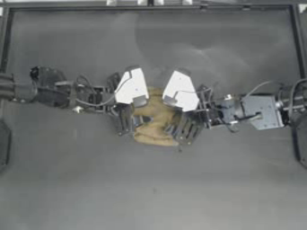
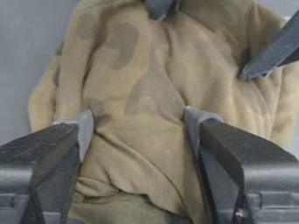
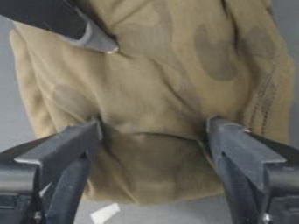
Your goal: Fold shirt
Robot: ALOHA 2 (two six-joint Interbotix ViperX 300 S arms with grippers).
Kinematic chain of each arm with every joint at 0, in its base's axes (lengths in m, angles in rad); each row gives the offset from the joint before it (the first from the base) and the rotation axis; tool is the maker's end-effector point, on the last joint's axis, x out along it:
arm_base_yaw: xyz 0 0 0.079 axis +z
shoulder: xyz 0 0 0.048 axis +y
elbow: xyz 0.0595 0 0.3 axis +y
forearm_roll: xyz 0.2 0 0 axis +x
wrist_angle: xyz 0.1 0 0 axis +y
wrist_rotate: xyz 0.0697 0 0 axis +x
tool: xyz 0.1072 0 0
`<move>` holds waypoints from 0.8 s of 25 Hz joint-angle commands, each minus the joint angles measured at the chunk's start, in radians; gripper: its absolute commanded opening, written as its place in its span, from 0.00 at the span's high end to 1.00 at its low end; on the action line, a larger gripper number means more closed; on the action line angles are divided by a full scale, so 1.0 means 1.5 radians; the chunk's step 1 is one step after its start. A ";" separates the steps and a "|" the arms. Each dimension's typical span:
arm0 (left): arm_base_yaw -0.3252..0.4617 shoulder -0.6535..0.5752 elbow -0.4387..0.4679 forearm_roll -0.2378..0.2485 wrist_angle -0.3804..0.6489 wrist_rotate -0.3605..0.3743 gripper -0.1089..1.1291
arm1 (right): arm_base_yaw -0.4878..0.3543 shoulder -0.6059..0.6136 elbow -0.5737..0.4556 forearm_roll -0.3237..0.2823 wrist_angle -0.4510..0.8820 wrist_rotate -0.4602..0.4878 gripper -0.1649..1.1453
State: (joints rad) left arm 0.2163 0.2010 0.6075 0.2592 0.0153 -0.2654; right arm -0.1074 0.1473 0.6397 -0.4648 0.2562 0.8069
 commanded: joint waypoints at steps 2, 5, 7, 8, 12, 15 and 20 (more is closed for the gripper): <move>-0.031 -0.008 -0.002 -0.001 0.010 -0.010 0.15 | 0.025 -0.019 0.004 0.010 0.005 0.001 0.10; -0.047 -0.005 -0.004 -0.005 0.011 -0.011 0.15 | 0.036 -0.032 0.013 0.015 0.010 0.001 0.10; -0.054 -0.005 -0.004 -0.016 0.013 -0.011 0.15 | 0.043 -0.039 0.019 0.020 0.010 0.002 0.10; -0.060 -0.006 -0.005 -0.024 0.017 -0.010 0.15 | 0.047 -0.043 0.021 0.025 0.010 0.002 0.10; -0.086 -0.013 -0.007 -0.037 0.049 -0.010 0.15 | 0.067 -0.050 0.021 0.031 0.010 0.001 0.10; -0.105 -0.016 -0.016 -0.044 0.078 -0.010 0.15 | 0.079 -0.053 0.019 0.035 0.010 0.000 0.10; -0.119 -0.017 -0.037 -0.042 0.112 -0.009 0.15 | 0.088 -0.069 0.016 0.033 0.009 0.001 0.10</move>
State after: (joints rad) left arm 0.0614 0.2010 0.5599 0.1963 0.1641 -0.2823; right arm 0.0230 0.0874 0.6780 -0.4157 0.2730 0.8099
